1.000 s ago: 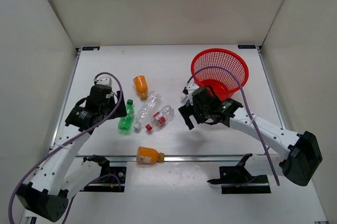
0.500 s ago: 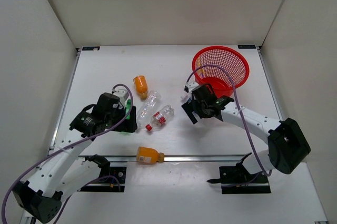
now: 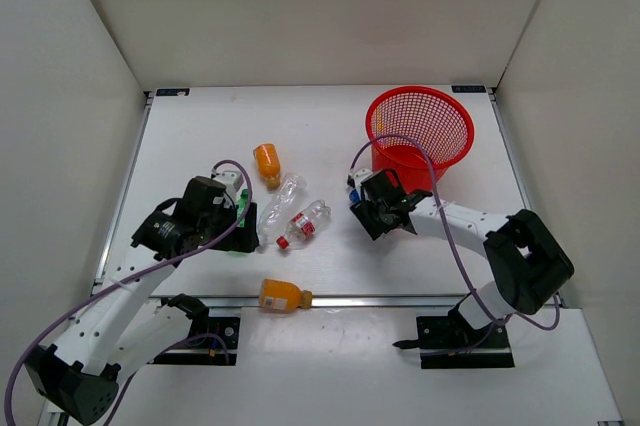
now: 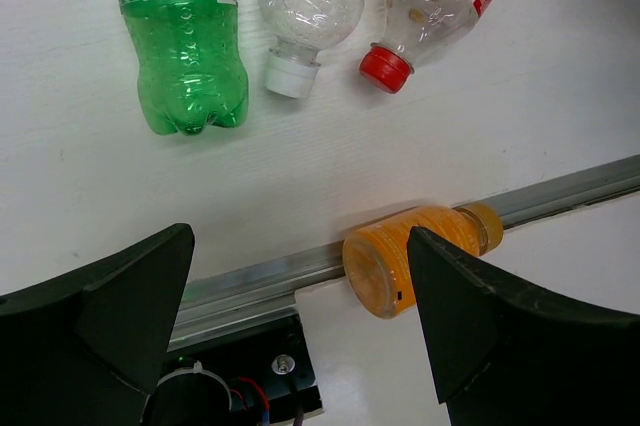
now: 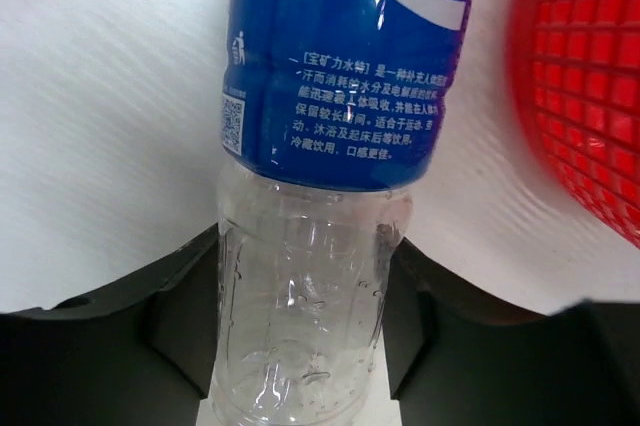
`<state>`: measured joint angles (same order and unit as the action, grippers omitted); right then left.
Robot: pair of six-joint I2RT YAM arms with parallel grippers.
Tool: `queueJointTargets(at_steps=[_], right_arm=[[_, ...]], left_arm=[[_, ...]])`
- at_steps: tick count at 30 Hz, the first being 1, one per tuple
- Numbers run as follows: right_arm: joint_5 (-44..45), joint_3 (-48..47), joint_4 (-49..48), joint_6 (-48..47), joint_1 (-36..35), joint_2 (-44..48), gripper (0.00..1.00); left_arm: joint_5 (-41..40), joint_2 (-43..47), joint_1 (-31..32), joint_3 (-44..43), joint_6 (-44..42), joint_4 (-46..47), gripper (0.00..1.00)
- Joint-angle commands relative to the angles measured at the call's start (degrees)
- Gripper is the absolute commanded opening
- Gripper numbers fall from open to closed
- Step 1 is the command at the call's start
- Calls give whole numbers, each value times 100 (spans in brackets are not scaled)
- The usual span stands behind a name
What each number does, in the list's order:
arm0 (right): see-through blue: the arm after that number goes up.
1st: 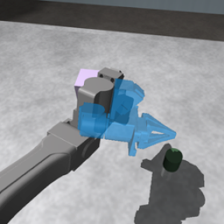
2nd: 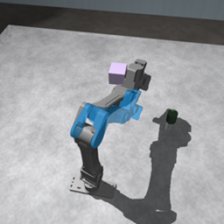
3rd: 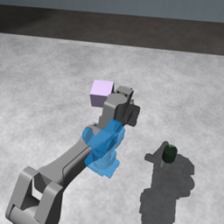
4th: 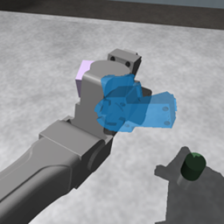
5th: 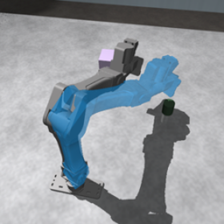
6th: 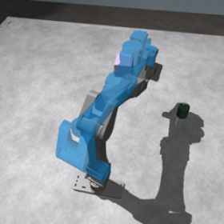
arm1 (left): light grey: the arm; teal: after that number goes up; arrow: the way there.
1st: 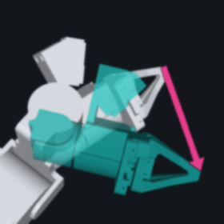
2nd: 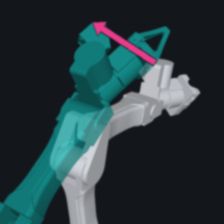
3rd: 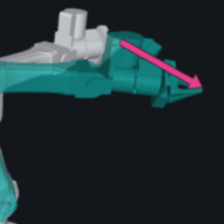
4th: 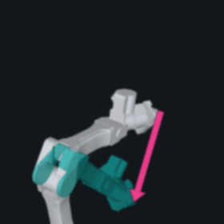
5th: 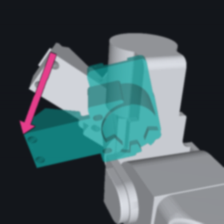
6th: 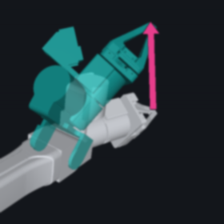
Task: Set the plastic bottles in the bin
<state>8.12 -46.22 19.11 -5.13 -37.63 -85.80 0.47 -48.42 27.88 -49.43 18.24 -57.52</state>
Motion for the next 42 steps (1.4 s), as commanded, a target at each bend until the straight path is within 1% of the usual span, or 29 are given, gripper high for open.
queueJointTargets(at_steps=[1,2,3,5,6,7,8,9,10,13,15,16,17,18,19,22,23,24,26,27,28,30,31,32,36,38,39,40,42], right_arm=[[-38,-326,-67,170,-332,247,46],[-73,-535,39,187,-464,387,45],[-109,-764,83,248,-543,432,42],[-170,-1098,329,345,-876,765,38],[-257,-1439,399,354,-974,836,35],[-450,-1747,496,328,-1009,959,35],[-504,-1837,514,345,-1045,1082,35],[-452,-2152,506,380,-1045,1118,34],[-434,-2250,506,337,-1045,1222,35],[-424,-2830,444,214,-537,1372,36],[-452,-2936,234,179,86,1408,36],[-399,-2963,164,196,454,1434,37],[-329,-2929,50,161,615,1478,37],[-381,-2893,-108,126,921,1470,38],[-460,-2771,-327,91,1289,1470,41],[-549,-2664,-505,3,1845,1312,42],[-400,-2691,-479,29,1916,1190,43],[-355,-2717,-418,20,2039,1075,44],[-338,-2656,-443,3,2137,987,57],[-355,-2638,-452,-41,2171,969,65],[-277,-2621,-513,-85,2172,943,69],[-127,-2656,-514,-181,2102,995,89],[4,-2621,-531,-243,2049,1021,95],[101,-2690,-497,-261,2014,1074,99],[401,-2927,-172,-129,2075,1276,99],[611,-2998,266,255,2154,1512,99],[621,-2998,512,371,2276,1574,99],[577,-2998,671,685,2356,1749,99],[349,-2789,1136,934,2767,1988,99]], left_arm=[[67,35,-20,-93,4,29,99],[59,61,16,-111,4,39,99],[50,52,7,-93,13,47,99],[50,26,-19,-102,13,65,99],[67,17,-37,-85,22,117,99],[111,0,-46,-58,22,161,99],[94,34,-80,-84,30,197,99],[94,-9,-63,-50,74,258,99],[102,-27,-81,-93,109,311,99],[94,-71,-133,-137,258,381,98],[6,-150,-230,-128,390,373,98],[-38,-193,-265,-128,478,347,99],[-195,-237,-344,-128,574,320,99],[-257,-246,-405,-137,602,303,99],[-319,-255,-467,-128,680,311,99],[-433,-273,-678,-111,873,311,99],[-669,-351,-731,-146,1048,242,98],[-749,-369,-879,-181,1085,224,99],[-724,-580,-1073,-260,1120,267,98],[-759,-659,-1196,-304,1146,285,99],[-750,-660,-1145,-330,1155,381,99],[-864,-791,-1144,-365,1225,486,99],[-890,-835,-1188,-366,1226,522,99],[-873,-888,-1232,-366,1217,566,98],[-724,-1046,-1399,-234,1015,777,98],[-689,-1160,-1469,-225,971,864,98],[-697,-1256,-1469,-208,962,865,98],[-697,-1379,-1478,-199,927,917,98],[-654,-1564,-1478,-164,944,1058,99]])
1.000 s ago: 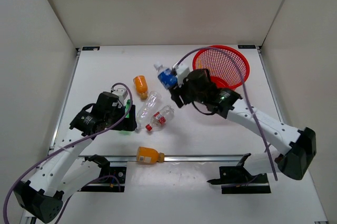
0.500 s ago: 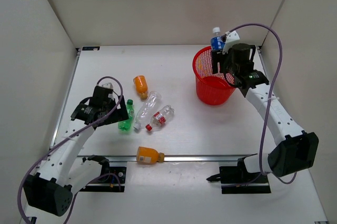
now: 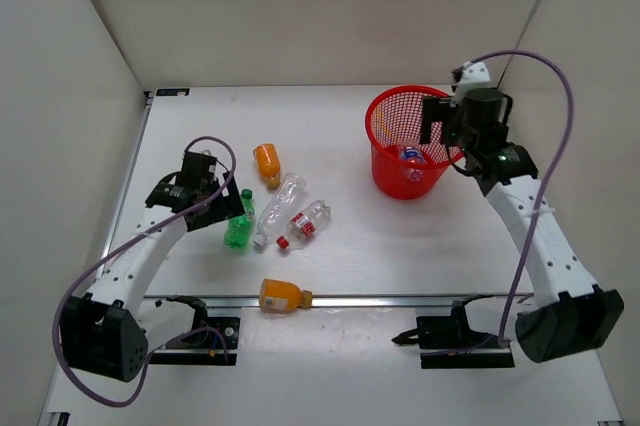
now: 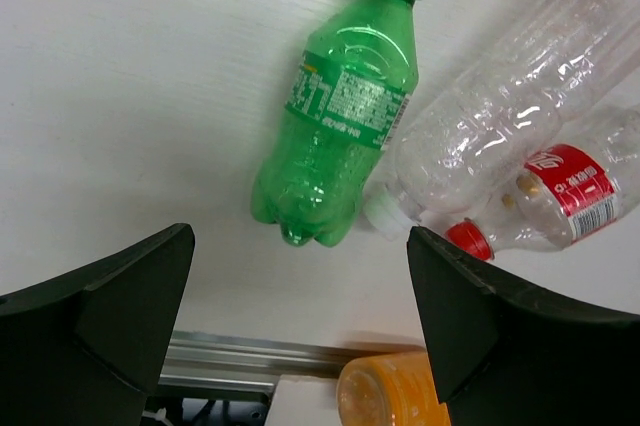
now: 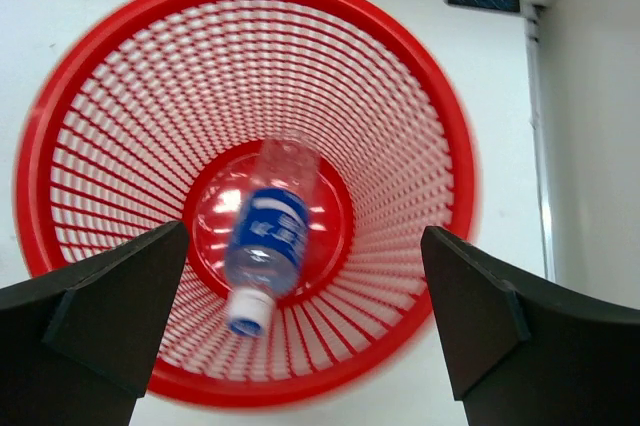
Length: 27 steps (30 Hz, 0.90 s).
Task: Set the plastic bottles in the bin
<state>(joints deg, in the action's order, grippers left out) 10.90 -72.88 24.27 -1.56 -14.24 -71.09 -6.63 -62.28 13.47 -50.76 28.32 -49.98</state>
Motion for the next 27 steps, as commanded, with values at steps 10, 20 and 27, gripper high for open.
queueJointTargets(at_steps=[10,20,27], right_arm=[[-334,1021,2010,833,1635,1765,99],[-562,1479,2433,991,2619,2441,99],[333,1768,2538,1490,2865,2854,100]], left_arm=[[497,-1364,23,67,95,1534,97],[127,-2147,15,400,236,2079,91],[366,-2236,-12,401,394,2318,58]])
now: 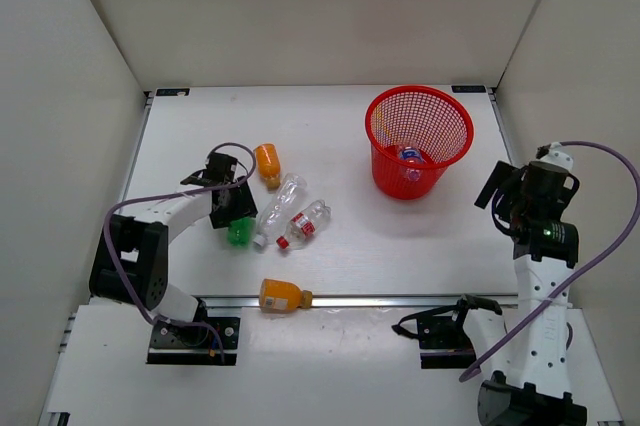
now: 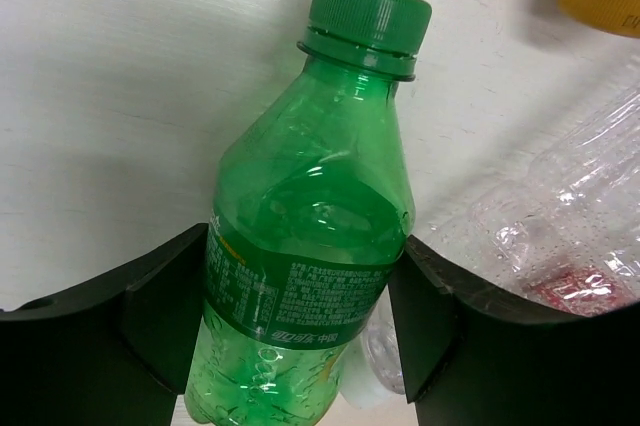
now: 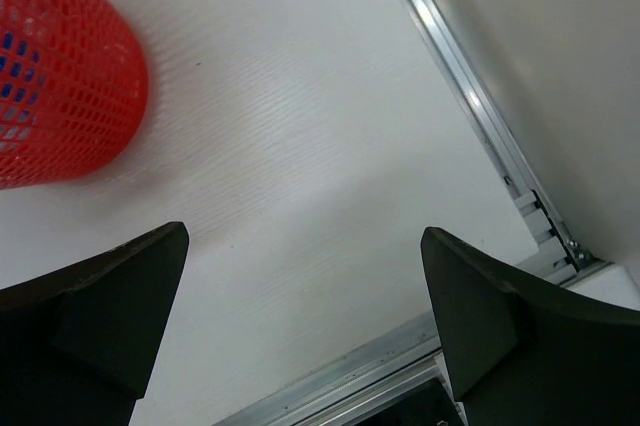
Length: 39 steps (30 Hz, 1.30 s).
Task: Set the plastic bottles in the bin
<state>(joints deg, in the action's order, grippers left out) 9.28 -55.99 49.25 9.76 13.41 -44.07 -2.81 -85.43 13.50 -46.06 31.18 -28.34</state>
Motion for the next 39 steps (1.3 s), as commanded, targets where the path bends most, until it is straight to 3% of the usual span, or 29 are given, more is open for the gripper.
queueJointTargets(at_steps=[1,3,6,9,11,15,18,21,25,30,32,35,38,39], right_arm=[[670,123,84,404,196,171,99],[603,298,76,465,398,346,99],[225,824,-100,378,707,584,99],[-161,1098,-83,395,803,418,99],[-242,1064,-13,422,760,137,99],[-348,1002,-258,553,663,285,100],[-602,941,-320,553,681,391,99],[-699,1063,-373,597,619,540,99],[-892,1134,-469,799,364,646,99],[-937,1222,-452,1010,-31,962,99],[-945,1222,-373,1080,-145,1058,99],[-945,1274,-320,1151,-268,1094,99],[-1137,1397,-381,1081,-382,1138,99],[-1182,1371,-373,1063,-444,1129,99]], left_arm=[[-70,114,-22,-139,116,31,56],[-185,402,-101,-306,47,-232,51],[-316,964,-128,-614,-41,-514,53],[-597,1370,12,-1246,-199,-830,54],[-598,1310,310,-2113,-349,-1024,55],[-712,609,1162,-3521,-498,-895,58],[-212,-139,1821,-4758,-376,-463,59],[140,-868,2296,-5403,-236,55,60],[632,-1956,2684,-6439,116,768,61],[729,-3627,3211,-8837,239,602,62],[660,-3744,3264,-8885,335,688,63],[763,-3569,3229,-8262,433,917,66],[712,-3385,3395,-8033,197,672,99],[581,-3271,3405,-8024,-22,532,98]])
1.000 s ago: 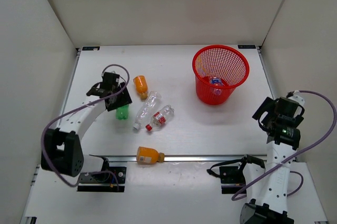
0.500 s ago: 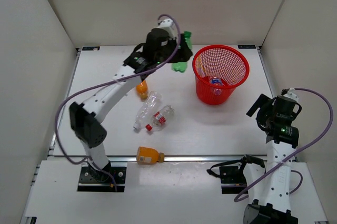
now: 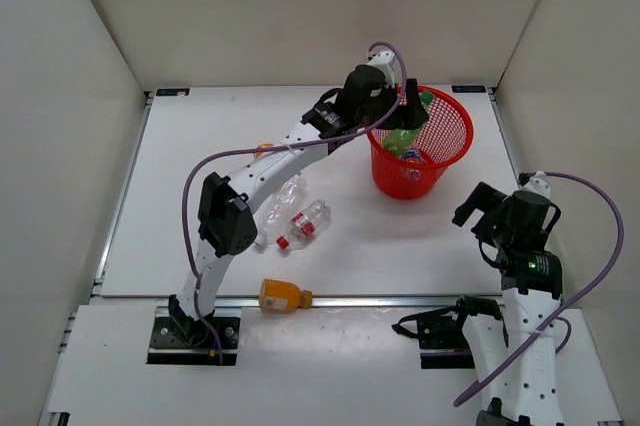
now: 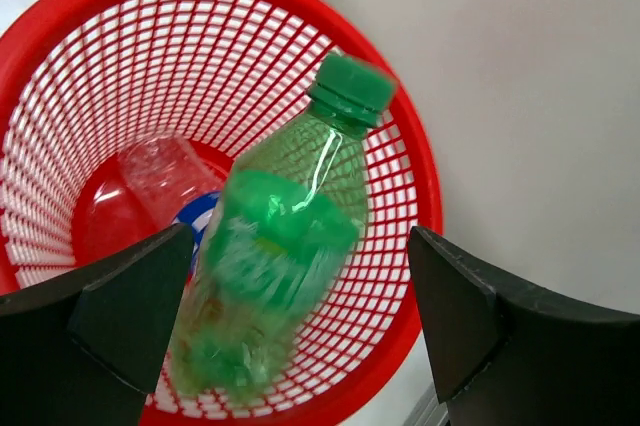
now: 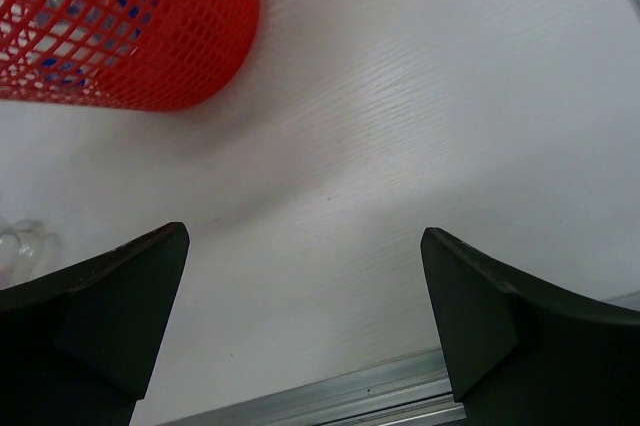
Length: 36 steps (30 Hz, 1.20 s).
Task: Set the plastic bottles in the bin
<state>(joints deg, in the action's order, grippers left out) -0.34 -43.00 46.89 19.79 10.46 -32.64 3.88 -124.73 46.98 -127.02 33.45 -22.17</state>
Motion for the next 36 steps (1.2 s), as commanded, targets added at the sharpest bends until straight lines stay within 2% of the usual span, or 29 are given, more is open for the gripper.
queueJointTargets(at_steps=[1,4,7,10,12,13,14,16,17,19,21,22,24,26,29,32,36], right_arm=[[-360,90,-215,95,-280,-49,99],[-475,143,-374,69,-729,-23,99],[-345,91,-313,33,-1466,-119,99],[-45,187,-488,296,-2398,-119,99],[286,301,-881,595,-3274,-294,99],[306,380,-1110,640,-3661,-365,99],[524,346,-1243,771,-3891,-540,99],[728,302,-1646,860,-4803,-856,99],[1015,275,-1709,938,-5042,-1093,99],[1150,170,-2007,1000,-5745,-1550,99],[1177,30,-2218,1236,-6115,-2286,99],[1185,-49,-2376,1229,-6300,-2673,99],[1430,-208,-2640,1570,-6590,-3244,99],[1615,-532,-2896,1686,-6819,-3791,100],[1914,-1260,-2967,1870,-6908,-4827,99],[2528,-1719,-3150,2195,-6943,-5348,99],[2311,-2000,-3529,2713,-6593,-5796,99]], left_arm=[[-254,782,196,64,-382,-207,99],[-309,1133,189,55,-524,-392,99],[-378,1625,48,230,-690,-795,99],[-1001,2362,4,1054,-1015,-1253,99],[-1406,2908,-118,2245,-1121,-1560,99],[-1582,3284,-302,2574,-1035,-1658,99],[-1566,3671,-452,3273,-973,-1850,99],[-1522,4279,-1065,4714,-744,-2080,98],[-1470,4751,-1216,5026,-648,-2220,99],[-1592,5509,-1795,6271,-419,-2501,99],[-1452,6553,-2252,7037,-182,-2729,99],[-1373,6775,-2603,7346,-94,-2835,99],[-1205,7705,-2929,7673,-32,-3099,99],[-1345,8163,-3072,7850,73,-3310,98],[-1687,8385,-2836,7728,188,-3881,99],[-1689,8622,-2589,7850,355,-4260,99],[-1225,9132,-2510,7930,251,-4383,99]])
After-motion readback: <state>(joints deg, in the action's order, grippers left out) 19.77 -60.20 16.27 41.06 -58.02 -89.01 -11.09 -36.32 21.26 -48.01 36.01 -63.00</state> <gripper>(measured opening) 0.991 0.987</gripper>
